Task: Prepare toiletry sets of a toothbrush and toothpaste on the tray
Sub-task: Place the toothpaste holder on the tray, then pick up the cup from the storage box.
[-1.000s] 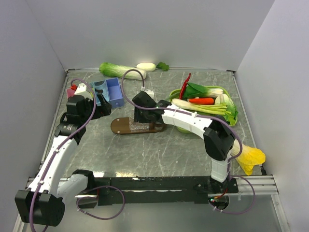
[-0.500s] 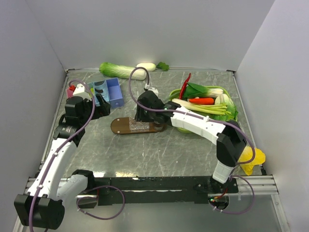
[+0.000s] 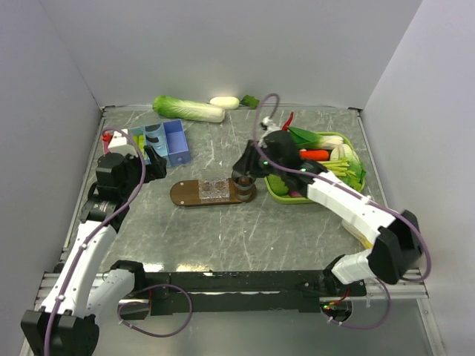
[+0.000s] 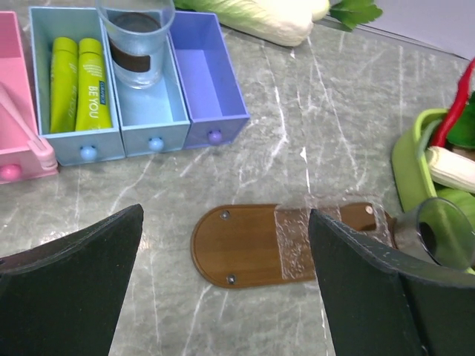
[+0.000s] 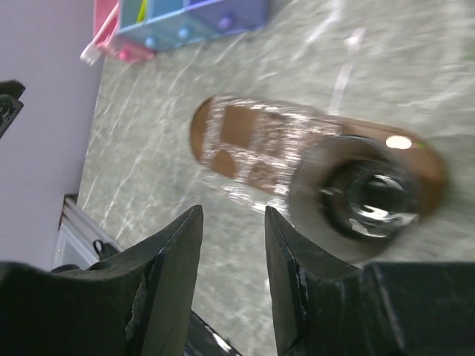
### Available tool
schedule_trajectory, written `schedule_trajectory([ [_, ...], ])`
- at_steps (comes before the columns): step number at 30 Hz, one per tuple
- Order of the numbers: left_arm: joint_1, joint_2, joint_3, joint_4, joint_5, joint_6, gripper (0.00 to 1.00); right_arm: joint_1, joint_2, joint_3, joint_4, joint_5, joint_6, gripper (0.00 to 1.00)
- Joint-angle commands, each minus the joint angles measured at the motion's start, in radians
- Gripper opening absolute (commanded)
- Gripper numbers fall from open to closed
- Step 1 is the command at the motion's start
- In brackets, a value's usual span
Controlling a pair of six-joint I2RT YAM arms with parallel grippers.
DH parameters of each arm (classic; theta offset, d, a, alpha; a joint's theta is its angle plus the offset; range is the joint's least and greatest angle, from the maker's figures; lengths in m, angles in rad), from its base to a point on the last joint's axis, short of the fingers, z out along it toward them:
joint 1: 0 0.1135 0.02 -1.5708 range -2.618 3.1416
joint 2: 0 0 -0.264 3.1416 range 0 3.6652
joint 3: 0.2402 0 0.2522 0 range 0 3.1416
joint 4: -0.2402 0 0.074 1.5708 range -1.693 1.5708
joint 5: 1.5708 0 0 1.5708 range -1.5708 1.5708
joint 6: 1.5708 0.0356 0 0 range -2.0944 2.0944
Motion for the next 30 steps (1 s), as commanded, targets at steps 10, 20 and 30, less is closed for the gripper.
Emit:
schedule_trajectory([
  [10,0.115,0.421,0.318,0.030,-0.154,-0.014,0.99,-0.207,-0.372,-0.062,-0.113,-0.040,-0.181,0.45],
  [20,0.233,0.899,0.746,-0.085,-0.099,-0.031,0.70,-0.219,-0.455,-0.135,-0.147,-0.072,-0.235,0.45],
  [30,0.233,1.094,0.855,-0.086,-0.065,-0.024,0.62,-0.220,-0.435,-0.163,-0.138,-0.114,-0.236,0.45],
])
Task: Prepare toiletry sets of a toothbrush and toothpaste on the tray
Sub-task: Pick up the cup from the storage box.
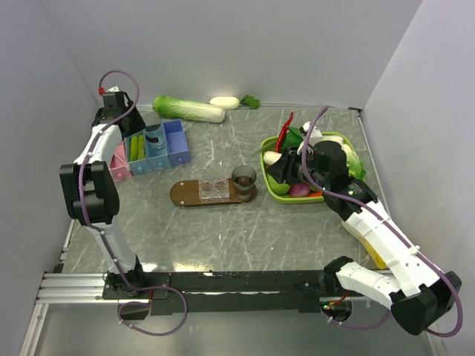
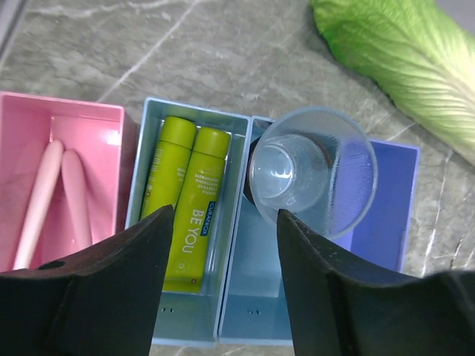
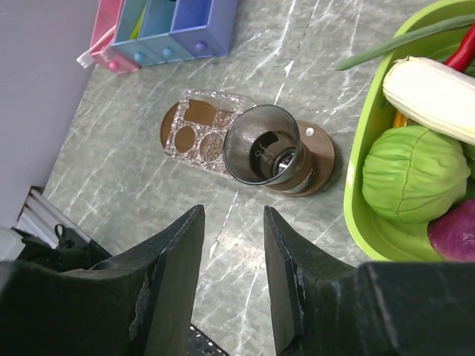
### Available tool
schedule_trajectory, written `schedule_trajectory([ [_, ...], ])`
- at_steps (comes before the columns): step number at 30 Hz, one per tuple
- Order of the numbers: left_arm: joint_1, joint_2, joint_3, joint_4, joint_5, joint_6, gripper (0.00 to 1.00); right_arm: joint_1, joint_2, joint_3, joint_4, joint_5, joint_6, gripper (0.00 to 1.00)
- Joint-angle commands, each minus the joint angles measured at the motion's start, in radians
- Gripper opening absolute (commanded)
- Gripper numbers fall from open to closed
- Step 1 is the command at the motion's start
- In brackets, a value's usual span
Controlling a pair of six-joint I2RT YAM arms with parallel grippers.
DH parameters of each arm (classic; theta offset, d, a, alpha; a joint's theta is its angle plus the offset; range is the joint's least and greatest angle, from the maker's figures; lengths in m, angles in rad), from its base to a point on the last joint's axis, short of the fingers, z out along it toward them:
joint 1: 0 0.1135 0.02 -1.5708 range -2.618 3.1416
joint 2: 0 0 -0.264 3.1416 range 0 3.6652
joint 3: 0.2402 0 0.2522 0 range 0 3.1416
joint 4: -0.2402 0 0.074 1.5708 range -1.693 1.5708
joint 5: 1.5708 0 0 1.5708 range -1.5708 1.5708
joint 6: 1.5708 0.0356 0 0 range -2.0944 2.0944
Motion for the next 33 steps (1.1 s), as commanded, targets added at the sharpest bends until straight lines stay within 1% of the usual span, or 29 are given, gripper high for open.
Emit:
schedule_trajectory([
  [1,-0.003,0.031,0.053,0.006,0.028,0.004,0.62,-0.005,0.004,-0.004,0.020,-0.027,-0.016,0.45],
  [2,-0.003,0.039,0.052,0.007,0.033,0.005,0.60,-0.005,0.008,-0.004,0.020,-0.027,-0.017,0.45],
  [4,-0.003,0.062,0.053,0.015,0.048,0.002,0.59,-0.005,0.018,-0.003,0.024,-0.030,-0.017,0.45],
  [8,-0.003,0.109,0.082,0.000,0.077,0.002,0.47,-0.005,0.041,-0.004,0.033,-0.045,-0.013,0.45],
  [11,-0.002,0.125,0.096,0.001,0.077,-0.001,0.45,-0.007,0.056,-0.008,0.043,-0.055,-0.009,0.45],
  [18,-0.002,0.156,0.117,-0.008,0.096,-0.005,0.44,-0.005,0.088,-0.014,0.055,-0.064,-0.006,0.45],
  [19,-0.003,0.159,0.122,-0.009,0.099,-0.005,0.42,-0.005,0.091,-0.015,0.056,-0.068,-0.005,0.45],
  [20,-0.003,0.162,0.124,-0.011,0.100,-0.004,0.35,-0.005,0.096,-0.018,0.059,-0.068,-0.005,0.45],
  [23,-0.003,0.159,0.122,-0.011,0.099,-0.007,0.27,-0.005,0.104,-0.018,0.063,-0.071,-0.005,0.45],
  [25,-0.003,0.159,0.124,-0.009,0.099,-0.007,0.27,-0.005,0.110,-0.017,0.063,-0.076,-0.005,0.45],
  [29,-0.003,0.156,0.124,-0.011,0.109,-0.011,0.13,-0.005,0.119,-0.018,0.064,-0.079,-0.003,0.45],
  [33,-0.003,0.146,0.127,-0.014,0.117,-0.019,0.04,-0.007,0.120,-0.024,0.067,-0.078,-0.002,0.45],
])
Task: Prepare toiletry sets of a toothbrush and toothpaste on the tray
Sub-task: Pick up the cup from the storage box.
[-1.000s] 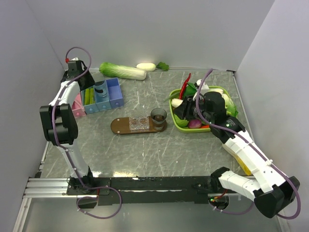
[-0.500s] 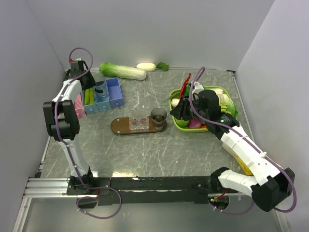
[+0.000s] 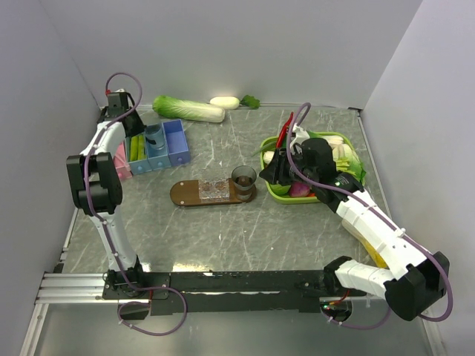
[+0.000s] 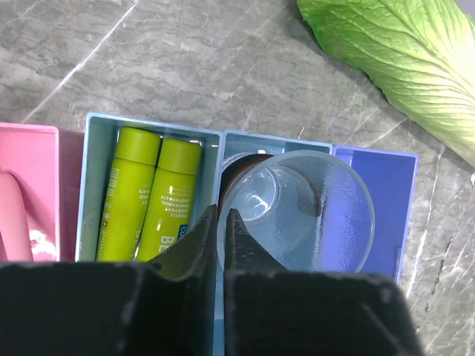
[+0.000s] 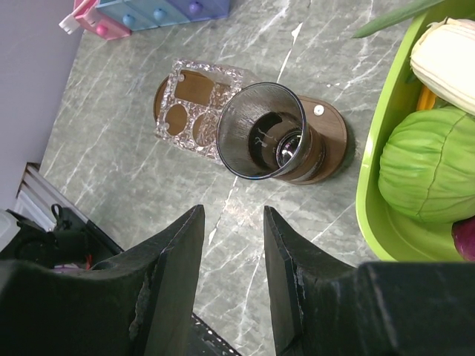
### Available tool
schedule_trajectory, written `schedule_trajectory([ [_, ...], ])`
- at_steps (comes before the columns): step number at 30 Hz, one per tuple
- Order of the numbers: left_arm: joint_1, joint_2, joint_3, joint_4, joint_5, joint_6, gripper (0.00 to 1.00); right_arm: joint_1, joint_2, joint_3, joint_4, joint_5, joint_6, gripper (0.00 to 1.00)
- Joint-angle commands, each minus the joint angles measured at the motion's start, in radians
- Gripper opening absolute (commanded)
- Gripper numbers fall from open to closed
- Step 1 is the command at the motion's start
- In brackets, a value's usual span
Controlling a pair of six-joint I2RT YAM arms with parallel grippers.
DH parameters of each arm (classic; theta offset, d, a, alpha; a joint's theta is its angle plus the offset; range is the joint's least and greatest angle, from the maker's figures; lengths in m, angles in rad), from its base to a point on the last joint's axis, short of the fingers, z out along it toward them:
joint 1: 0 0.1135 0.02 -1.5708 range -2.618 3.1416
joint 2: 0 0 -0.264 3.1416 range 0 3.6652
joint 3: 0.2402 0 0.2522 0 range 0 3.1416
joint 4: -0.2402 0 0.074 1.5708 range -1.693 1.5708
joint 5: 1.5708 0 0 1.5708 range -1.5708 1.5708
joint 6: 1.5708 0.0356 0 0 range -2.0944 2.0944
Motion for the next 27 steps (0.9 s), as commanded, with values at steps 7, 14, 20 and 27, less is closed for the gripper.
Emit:
schedule_trajectory([
  [7,-0.003,-0.067,0.010,0.017,0.045,-0.026,0.01,-0.005,0.010,-0.015,0.040,-0.011,0.004,0.45],
  [14,-0.003,-0.166,-0.042,0.066,0.052,-0.043,0.01,-0.005,0.009,-0.014,0.039,-0.016,0.013,0.45],
  [20,-0.003,-0.245,-0.074,0.077,0.017,-0.048,0.01,-0.005,0.000,-0.009,0.031,-0.020,0.020,0.45],
  [27,-0.003,-0.302,-0.094,0.072,-0.004,-0.052,0.01,-0.005,-0.023,-0.008,0.016,-0.014,0.033,0.45],
])
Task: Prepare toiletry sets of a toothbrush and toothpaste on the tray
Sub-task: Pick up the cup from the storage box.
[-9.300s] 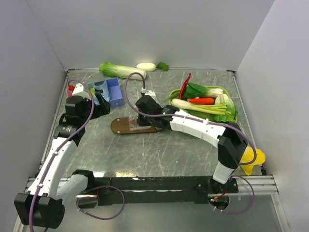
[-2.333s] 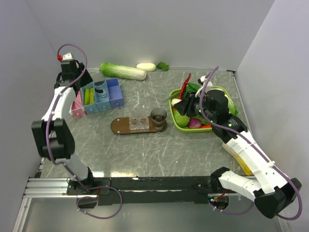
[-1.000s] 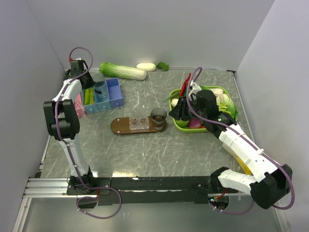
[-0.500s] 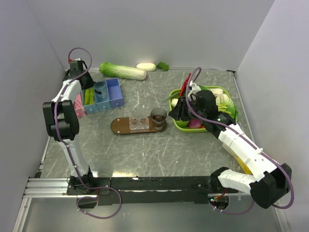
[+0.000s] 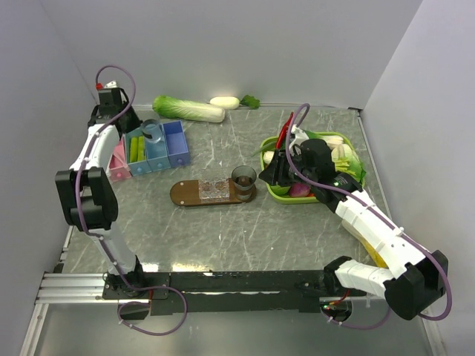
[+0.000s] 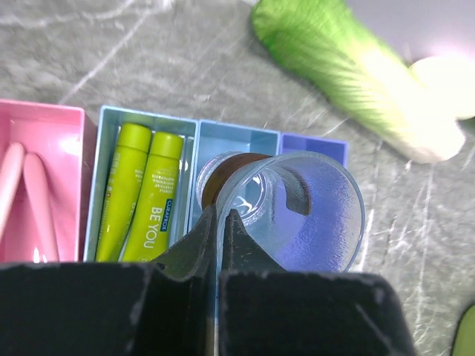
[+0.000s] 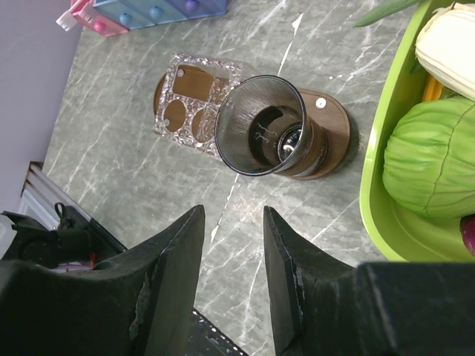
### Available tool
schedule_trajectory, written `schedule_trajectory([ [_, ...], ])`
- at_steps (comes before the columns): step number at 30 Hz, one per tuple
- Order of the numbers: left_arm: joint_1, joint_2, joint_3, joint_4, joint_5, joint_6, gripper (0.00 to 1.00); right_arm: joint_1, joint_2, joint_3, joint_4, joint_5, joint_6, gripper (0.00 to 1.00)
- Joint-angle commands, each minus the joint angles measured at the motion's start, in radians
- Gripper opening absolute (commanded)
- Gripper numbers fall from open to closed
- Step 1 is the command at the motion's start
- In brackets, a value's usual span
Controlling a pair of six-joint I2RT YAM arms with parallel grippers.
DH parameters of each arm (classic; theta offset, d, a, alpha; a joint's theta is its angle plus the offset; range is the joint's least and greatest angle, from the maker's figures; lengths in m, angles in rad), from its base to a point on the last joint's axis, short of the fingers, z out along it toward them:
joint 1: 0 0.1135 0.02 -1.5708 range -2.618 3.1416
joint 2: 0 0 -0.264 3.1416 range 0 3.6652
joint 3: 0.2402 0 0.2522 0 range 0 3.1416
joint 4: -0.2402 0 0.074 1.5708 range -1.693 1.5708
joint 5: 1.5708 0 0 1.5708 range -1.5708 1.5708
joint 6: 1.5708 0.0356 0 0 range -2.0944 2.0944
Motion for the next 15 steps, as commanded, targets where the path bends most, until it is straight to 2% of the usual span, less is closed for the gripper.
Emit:
schedule_trajectory([
  [1,-0.002,-0.119,-0.006,0.078,-0.015,-0.022,0.01,-0.005,-0.036,0.005,0.011,-0.006,0.016,0.45],
  [6,-0.005,-0.213,-0.084,0.089,-0.019,-0.037,0.01,-0.003,-0.052,0.010,-0.012,0.004,0.038,0.45],
  [15,-0.046,-0.533,-0.337,0.106,-0.038,-0.027,0.01,0.030,-0.072,0.080,-0.086,0.116,0.062,0.45],
])
